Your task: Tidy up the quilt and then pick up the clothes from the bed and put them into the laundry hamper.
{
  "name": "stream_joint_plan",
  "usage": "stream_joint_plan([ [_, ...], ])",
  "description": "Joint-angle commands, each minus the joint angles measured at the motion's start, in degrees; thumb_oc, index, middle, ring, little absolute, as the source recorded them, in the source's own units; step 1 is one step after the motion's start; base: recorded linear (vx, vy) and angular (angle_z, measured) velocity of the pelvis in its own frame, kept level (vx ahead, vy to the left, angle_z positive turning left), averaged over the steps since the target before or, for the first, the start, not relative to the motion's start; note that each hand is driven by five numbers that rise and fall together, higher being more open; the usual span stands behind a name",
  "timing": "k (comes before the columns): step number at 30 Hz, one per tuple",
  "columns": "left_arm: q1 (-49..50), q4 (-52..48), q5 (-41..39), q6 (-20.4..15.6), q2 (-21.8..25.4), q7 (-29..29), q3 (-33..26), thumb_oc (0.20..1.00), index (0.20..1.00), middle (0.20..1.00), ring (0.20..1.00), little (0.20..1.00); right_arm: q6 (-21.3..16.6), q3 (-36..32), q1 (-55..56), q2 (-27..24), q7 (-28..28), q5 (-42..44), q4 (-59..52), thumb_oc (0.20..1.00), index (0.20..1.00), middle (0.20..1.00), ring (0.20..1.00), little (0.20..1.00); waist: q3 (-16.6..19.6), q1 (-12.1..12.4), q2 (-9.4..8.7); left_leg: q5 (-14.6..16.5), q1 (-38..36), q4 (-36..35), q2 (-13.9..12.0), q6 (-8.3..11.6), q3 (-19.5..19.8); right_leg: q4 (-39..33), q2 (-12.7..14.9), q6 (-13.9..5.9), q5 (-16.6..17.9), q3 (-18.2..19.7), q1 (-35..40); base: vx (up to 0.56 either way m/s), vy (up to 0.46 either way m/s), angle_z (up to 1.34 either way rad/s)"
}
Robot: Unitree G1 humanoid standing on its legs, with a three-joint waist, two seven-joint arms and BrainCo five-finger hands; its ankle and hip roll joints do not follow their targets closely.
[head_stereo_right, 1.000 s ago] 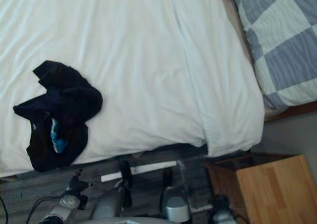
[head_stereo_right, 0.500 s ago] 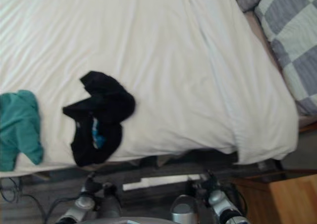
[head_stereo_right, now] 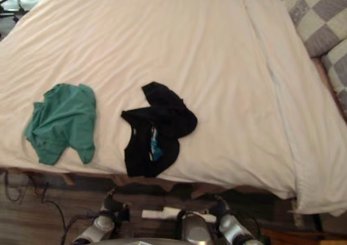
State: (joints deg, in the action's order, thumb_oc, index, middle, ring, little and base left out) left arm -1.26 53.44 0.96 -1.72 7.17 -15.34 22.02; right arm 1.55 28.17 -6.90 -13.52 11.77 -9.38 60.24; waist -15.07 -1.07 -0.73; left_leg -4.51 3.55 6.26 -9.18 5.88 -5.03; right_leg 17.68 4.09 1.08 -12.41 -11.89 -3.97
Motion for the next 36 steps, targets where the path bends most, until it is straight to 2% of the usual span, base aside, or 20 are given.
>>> stream_joint_plan([
  [1, 1.84, -4.69, -2.35, -1.47, -2.59, -0.13, 2.57, 1.0, 1.0, 1.0, 1.0, 1.0, -1.66, 2.85, -3.14, 3.9, 1.11, -0.85, -0.76, 1.0, 1.0, 1.0, 1.0, 1.0, -5.0, 1.6, -4.06, 8.64, 5.94, 12.96, 8.12, 0.77, -1.7, -8.74, 1.7, -2.82, 3.51, 2.21, 2.12, -0.17, 0.043, 0.32],
  [3, 1.26, -5.17, -2.87, -1.57, -2.97, 0.46, 3.13, 1.0, 1.0, 1.0, 1.0, 1.0, -1.45, 2.69, -4.62, 3.94, 1.59, -0.3, 0.33, 1.0, 1.0, 1.0, 1.0, 1.0, -5.66, 1.43, -3.23, 7.15, 8.29, 16.47, 6.05, 2.56, -2.38, -9.18, 2.21, -2.76, 3.73, 1.67, 1.56, -0.22, 0.086, 0.32],
  [6, 1.35, -4.34, -1.15, -0.44, -3.87, 0.04, 3.41, 1.0, 1.0, 1.0, 1.0, 1.0, -0.66, 0.95, -4.5, 4.42, 1.45, 0.73, 2.35, 1.0, 1.0, 1.0, 1.0, 1.0, -3.8, -0.43, -2.99, 9.64, 4.39, 12.13, -1.03, 1.0, -4.68, -10.18, 4.96, -4.82, 5.49, 1.24, 0.53, -0.14, 0.23, 0.34],
  [8, 1.53, -2.43, -0.91, -0.14, -4.4, -0.33, 3.19, 1.0, 1.0, 1.0, 1.0, 1.0, -0.51, 0.34, -3.89, 4.23, 0.91, 1.38, 2.86, 1.0, 1.0, 1.0, 1.0, 1.0, -1.78, -1.44, -2.96, 8.28, 0.83, 6.89, -5.42, 1.46, -2.76, -11.11, 7.33, -6.58, 6.71, 1.87, 0.04, -0.04, 0.291, -0.01],
  [9, 1.53, -2.42, -0.91, -0.15, -4.41, -0.33, 3.19, 1.0, 1.0, 1.0, 1.0, 1.0, -0.51, 0.35, -3.89, 4.23, 0.91, 1.38, 2.85, 1.0, 1.0, 1.0, 1.0, 1.0, -1.81, -1.43, -2.96, 8.25, 0.76, 6.82, -5.42, 1.47, -2.77, -11.12, 7.32, -6.58, 6.71, 1.87, 0.09, -0.04, 0.298, -0.1],
  [11, 3.4, 5.39, -0.44, -1.01, -0.7, -1.13, -0.71, 1.0, 1.0, 1.0, 1.0, 1.0, -1.41, -1.07, -1.95, 3.09, 1.15, 0.34, 4.0, 1.0, 1.0, 1.0, 1.0, 1.0, 0.27, -2.18, -0.9, 2.48, -3.55, -0.74, -11.0, 3.83, 3.8, -10.78, 10.4, -9.28, 8.12, 2.96, -2.26, -0.14, 0.556, -0.1],
  [14, 3.8, 6.76, 1.56, -1.83, -0.73, -0.58, 0.55, 1.0, 1.0, 1.0, 1.0, 1.0, -2.3, -2.16, -0.66, 2.58, 1.99, 0.38, 3.41, 1.0, 1.0, 1.0, 1.0, 1.0, 0.78, -2.97, -0.35, 0.1, -5.72, -2.31, -13.81, 5.64, 8.02, -9.68, 12.88, -11.33, 9.61, 3.65, -4.67, -0.24, 0.59, 0.06],
  [15, 2.89, 8.76, 1.11, -1.99, -0.8, 0.55, 0.49, 1.0, 1.0, 1.0, 1.0, 1.0, -2.26, -3.26, -0.36, 2.66, 1.49, 1.27, 3.43, 1.0, 1.0, 1.0, 1.0, 1.0, 1.55, -4.26, 0.05, 4.05, -7.8, -3.95, -13.08, 6.91, 9.99, -9.17, 14.99, -13.1, 11.3, 3.95, -5.97, -0.26, 0.675, 0.0],
  [17, 0.86, 10.39, 1.88, -1.56, -0.1, 1.31, 0.27, 1.0, 1.0, 1.0, 1.0, 1.0, -1.83, -5.44, 0.44, 3.29, 0.83, 2.29, 4.21, 1.0, 1.0, 1.0, 1.0, 1.0, 2.07, -5.2, -0.88, 9.56, -8.42, -4.52, -11.61, 7.18, 7.38, -10.25, 18.04, -14.89, 14.56, 3.85, -5.39, -0.16, 0.477, 0.17],
  [18, 0.7, 11.02, 2.55, -1.55, 0.52, 1.77, 0.37, 1.0, 1.0, 1.0, 1.0, 1.0, -1.62, -6.37, 0.44, 4.03, 0.8, 2.63, 4.2, 1.0, 1.0, 1.0, 1.0, 1.0, 2.18, -5.36, -1.82, 11.1, -9.41, -5.55, -10.56, 7.2, 6.54, -11.68, 19.82, -15.97, 17.81, 4.08, -5.4, -0.29, 0.431, 0.43],
  [19, -0.09, 10.72, 1.84, -1.13, 1.86, 1.53, -1.41, 1.0, 1.0, 1.0, 1.0, 1.0, -1.11, -7.24, 0.61, 5.72, 0.63, 4.24, 2.88, 1.0, 1.0, 1.0, 1.0, 1.0, 0.98, -5.27, -2.99, 11.57, -11.56, -7.77, -9.44, 7.33, 3.07, -12.98, 21.6, -16.08, 24.65, 1.99, -7.14, -0.39, 0.428, 0.29],
  [21, -0.76, 10.5, 1.43, -1.05, 2.54, 1.59, -2.34, 1.0, 1.0, 1.0, 1.0, 1.0, -0.93, -7.46, 0.59, 6.38, 0.57, 4.79, 2.38, 1.0, 1.0, 1.0, 1.0, 1.0, 0.2, -4.38, -2.87, 11.43, -11.83, -8.24, -8.8, 6.99, 1.06, -13.47, 22.6, -16.08, 23.76, -1.76, -7.34, -0.37, 0.359, -0.17],
  [22, -0.65, 10.13, 0.05, -1.15, 3.44, 1.47, -3.66, 1.0, 1.0, 1.0, 1.0, 1.0, -1.22, -6.26, 0.71, 6.64, 0.15, 4.63, 1.46, 1.0, 1.0, 1.0, 1.0, 1.0, -0.32, -3.7, -2.37, 11.03, -10.74, -7.47, -6.49, 5.17, -0.57, -10.99, 21.73, -15.0, 20.52, -6.51, -6.22, -0.31, 0.43, -0.32],
  [23, -0.59, 10.51, -0.22, -0.89, 3.63, 1.52, -3.61, 1.0, 1.0, 1.0, 1.0, 1.0, -1.35, -6.16, 0.95, 6.66, 0.03, 4.6, 1.6, 1.0, 1.0, 1.0, 1.0, 1.0, -0.55, -3.86, -2.21, 10.5, -10.29, -7.32, -5.36, 4.2, -0.61, -8.65, 19.38, -14.42, 19.11, -4.86, -6.01, -0.4, 0.598, -0.43],
  [25, -0.18, 12.43, -0.48, -0.32, 3.44, 1.09, -4.12, 1.0, 1.0, 1.0, 1.0, 1.0, -1.56, -6.14, 1.42, 6.6, 0.37, 5.44, 1.95, 1.0, 1.0, 1.0, 1.0, 1.0, -0.99, -4.29, -1.4, 9.06, -8.59, -6.63, -2.61, 1.77, 0.13, -3.54, 10.12, -12.89, 12.65, 1.4, -4.93, -0.2, 0.371, -0.62],
  [26, -0.21, 12.45, -0.48, -0.32, 3.44, 1.09, -4.13, 1.0, 1.0, 1.0, 1.0, 1.0, -1.56, -6.15, 1.4, 6.6, 0.37, 5.44, 1.96, 1.0, 1.0, 1.0, 1.0, 1.0, -0.91, -4.26, -1.42, 8.96, -8.46, -6.64, -2.59, 1.77, 0.11, -3.58, 10.13, -12.86, 12.74, 1.43, -5.07, -0.13, 0.225, -0.64],
  [27, -0.14, 13.55, -0.85, 0.05, 3.18, 0.87, -4.76, 1.0, 1.0, 1.0, 1.0, 1.0, -1.52, -6.27, 1.52, 6.63, 0.61, 5.76, 2.55, 1.0, 1.0, 1.0, 1.0, 1.0, -0.96, -4.09, -0.97, 8.3, -7.94, -6.65, -1.55, 0.86, 0.21, -1.23, 7.0, -12.05, 10.45, 2.68, -4.58, -0.14, 0.168, -0.38],
  [28, -0.02, 16.34, -1.71, 0.31, 2.83, 0.48, -6.3, 1.0, 1.0, 1.0, 1.0, 1.0, -1.4, -7.04, 1.49, 6.48, 1.13, 7.18, 4.07, 1.0, 1.0, 1.0, 1.0, 1.0, -0.73, -2.98, -1.12, 8.12, -7.17, -6.28, 0.32, 0.07, -0.61, -2.98, 5.23, -8.84, 7.46, 0.16, -0.3, -0.13, 0.151, -0.26],
  [31, 0.48, 18.41, -3.15, 0.61, 1.95, -0.92, -8.79, 1.0, 1.0, 1.0, 1.0, 1.0, -1.17, -8.79, 2.02, 6.39, 2.34, 8.75, 5.66, 1.0, 1.0, 1.0, 1.0, 1.0, 1.42, -2.54, -1.8, 8.02, -6.66, -6.03, 1.46, 0.22, -1.15, -9.86, 5.31, -8.05, 6.98, -0.09, 3.22, 0.02, -0.026, -0.26],
  [36, 4.31, 22.12, -10.92, 0.24, 0.92, -3.74, -17.84, 1.0, 1.0, 1.0, 1.0, 1.0, -1.3, -15.73, 2.51, 3.36, 5.4, 12.56, 9.58, 1.0, 1.0, 1.0, 1.0, 1.0, 4.9, -2.66, -1.11, 6.11, -8.44, -8.18, -0.48, 1.42, -5.51, -20.35, 5.87, -9.18, 10.75, 0.64, 7.87, 0.08, -0.07, -0.47],
])
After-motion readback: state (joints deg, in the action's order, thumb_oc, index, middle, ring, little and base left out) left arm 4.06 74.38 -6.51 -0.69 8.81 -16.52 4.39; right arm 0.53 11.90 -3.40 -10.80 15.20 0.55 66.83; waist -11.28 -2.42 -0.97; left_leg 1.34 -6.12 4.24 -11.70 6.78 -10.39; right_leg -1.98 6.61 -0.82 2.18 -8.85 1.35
